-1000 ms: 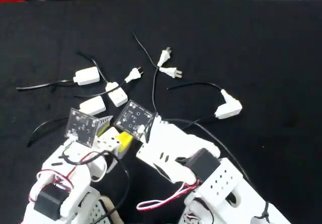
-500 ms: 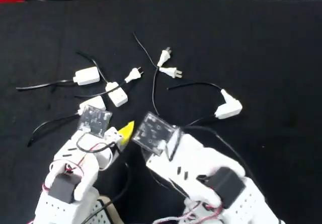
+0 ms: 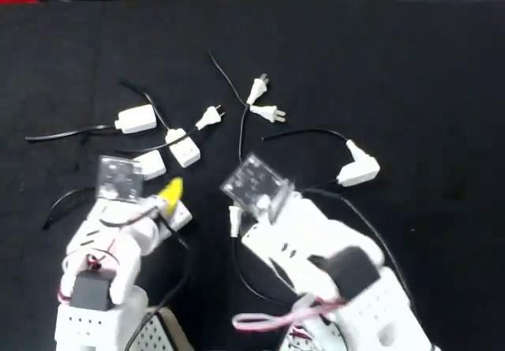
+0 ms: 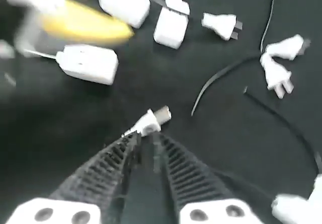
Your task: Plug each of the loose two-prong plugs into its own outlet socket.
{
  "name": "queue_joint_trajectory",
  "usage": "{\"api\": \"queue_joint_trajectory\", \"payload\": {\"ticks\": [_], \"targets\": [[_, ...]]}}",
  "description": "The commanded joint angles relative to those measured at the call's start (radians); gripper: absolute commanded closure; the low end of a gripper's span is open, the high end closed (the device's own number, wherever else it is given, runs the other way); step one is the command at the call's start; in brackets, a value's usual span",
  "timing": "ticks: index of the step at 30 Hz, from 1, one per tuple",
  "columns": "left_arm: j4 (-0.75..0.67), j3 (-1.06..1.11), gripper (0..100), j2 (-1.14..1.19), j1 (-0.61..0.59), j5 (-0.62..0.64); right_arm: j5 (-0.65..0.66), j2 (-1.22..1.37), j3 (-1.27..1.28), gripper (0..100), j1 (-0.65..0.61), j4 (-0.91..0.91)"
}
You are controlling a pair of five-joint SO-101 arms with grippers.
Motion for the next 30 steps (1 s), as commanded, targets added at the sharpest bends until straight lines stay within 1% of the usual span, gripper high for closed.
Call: {"api": "queue_joint_trajectory", "payload": {"ticks": [1,3,6,7,9,10,15,17,21,25,28,30], "targets": [[-0.020,-0.007,77,-0.009,-0.157,-0.011,0.006,0.180,0.008,88.0,0.026,-0.077],[-0.018,-0.001,77,-0.008,-0.223,-0.011,-0.015,0.320,0.028,87.9,0.023,-0.160],[-0.021,0.031,77,-0.008,-0.300,-0.011,-0.238,0.499,0.021,87.5,0.015,-0.295],[-0.023,0.042,77,-0.008,-0.314,-0.011,-0.252,0.549,0.007,87.5,0.012,-0.315],[-0.025,0.054,77,-0.008,-0.329,-0.011,-0.276,0.630,-0.025,87.5,0.008,-0.319],[-0.023,0.056,77,-0.008,-0.329,-0.011,-0.308,0.664,-0.044,87.5,0.006,-0.321],[-0.028,0.054,77,-0.008,-0.331,-0.011,-0.546,0.799,-0.131,87.5,0.006,-0.325],[-0.028,0.054,77,-0.008,-0.331,-0.011,-0.617,0.837,-0.160,87.5,-0.008,-0.325],[-0.028,0.054,77,-0.008,-0.331,-0.011,-0.690,0.905,-0.206,86.0,-0.057,-0.325],[-0.028,0.056,77,-0.008,-0.328,-0.011,-0.741,1.012,-0.252,81.7,-0.058,-0.325],[-0.028,0.056,77,-0.008,-0.325,-0.011,-0.721,1.122,-0.305,81.9,-0.057,-0.348],[-0.028,0.056,77,-0.008,-0.329,-0.011,-0.669,1.196,-0.338,81.9,-0.058,-0.373]]}}
